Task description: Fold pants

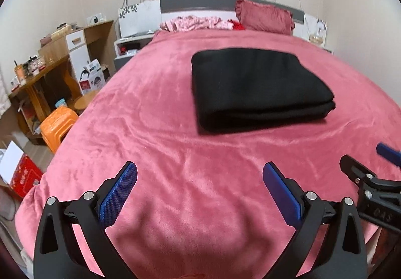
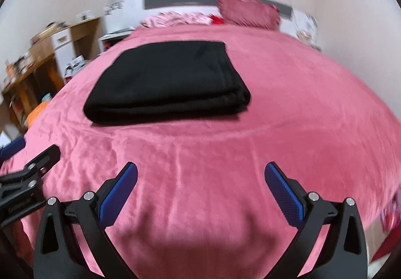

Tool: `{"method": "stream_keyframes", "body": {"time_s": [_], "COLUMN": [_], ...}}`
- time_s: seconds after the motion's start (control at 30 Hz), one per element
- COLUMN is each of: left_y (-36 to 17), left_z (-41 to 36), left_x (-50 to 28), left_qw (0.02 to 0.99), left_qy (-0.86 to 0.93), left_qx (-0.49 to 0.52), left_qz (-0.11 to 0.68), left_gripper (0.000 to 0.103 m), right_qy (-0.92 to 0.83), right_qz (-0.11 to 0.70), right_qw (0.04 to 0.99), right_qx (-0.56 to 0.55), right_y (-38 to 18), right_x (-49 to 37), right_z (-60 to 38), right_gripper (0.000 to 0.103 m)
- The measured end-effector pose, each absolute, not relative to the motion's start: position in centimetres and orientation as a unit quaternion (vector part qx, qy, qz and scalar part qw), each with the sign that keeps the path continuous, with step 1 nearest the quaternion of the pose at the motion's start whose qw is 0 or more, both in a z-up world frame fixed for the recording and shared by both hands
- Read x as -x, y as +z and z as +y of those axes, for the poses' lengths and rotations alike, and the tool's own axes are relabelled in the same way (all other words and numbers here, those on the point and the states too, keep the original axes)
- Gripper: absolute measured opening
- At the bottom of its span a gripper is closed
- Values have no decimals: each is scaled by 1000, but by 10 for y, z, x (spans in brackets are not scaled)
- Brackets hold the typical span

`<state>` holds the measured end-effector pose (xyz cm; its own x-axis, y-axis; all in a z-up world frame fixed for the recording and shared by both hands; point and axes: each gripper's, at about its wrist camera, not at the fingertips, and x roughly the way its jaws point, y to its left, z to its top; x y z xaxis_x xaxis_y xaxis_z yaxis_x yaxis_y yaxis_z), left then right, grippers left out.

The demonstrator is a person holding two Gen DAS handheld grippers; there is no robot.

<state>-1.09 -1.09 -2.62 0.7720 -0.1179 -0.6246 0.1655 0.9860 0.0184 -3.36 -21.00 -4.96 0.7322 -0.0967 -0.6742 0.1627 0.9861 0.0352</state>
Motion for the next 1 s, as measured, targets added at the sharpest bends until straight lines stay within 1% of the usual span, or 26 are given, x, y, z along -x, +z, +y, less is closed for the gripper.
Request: {"method": "stream_keyframes", "body": {"time_s": [0.13,0.43,0.73,1.0], "left_y": [-19,-17,-19,-17], "left_z": [-10,-11,-4,-6], "left_x": [13,20,18,26], "left_qw": [944,940,935,937], "left_qy": [-80,-98,-91,-107], "left_qx": [-39,-45,-25,-28], "left_qz": [316,323,342,332], "left_gripper": [99,99,99,99], "right_qy": [-60,-58,-52,-47], "right_qz": [386,359,358,358], "right_qw": [916,931,931,932], "right_qx": [-91,-46,-45,-41], "right_y": [-52,-47,-47,-48], "right_x": [38,45,44,44], "right_z": [-214,-198,-199,-196], "right_gripper": [101,101,101,101]}}
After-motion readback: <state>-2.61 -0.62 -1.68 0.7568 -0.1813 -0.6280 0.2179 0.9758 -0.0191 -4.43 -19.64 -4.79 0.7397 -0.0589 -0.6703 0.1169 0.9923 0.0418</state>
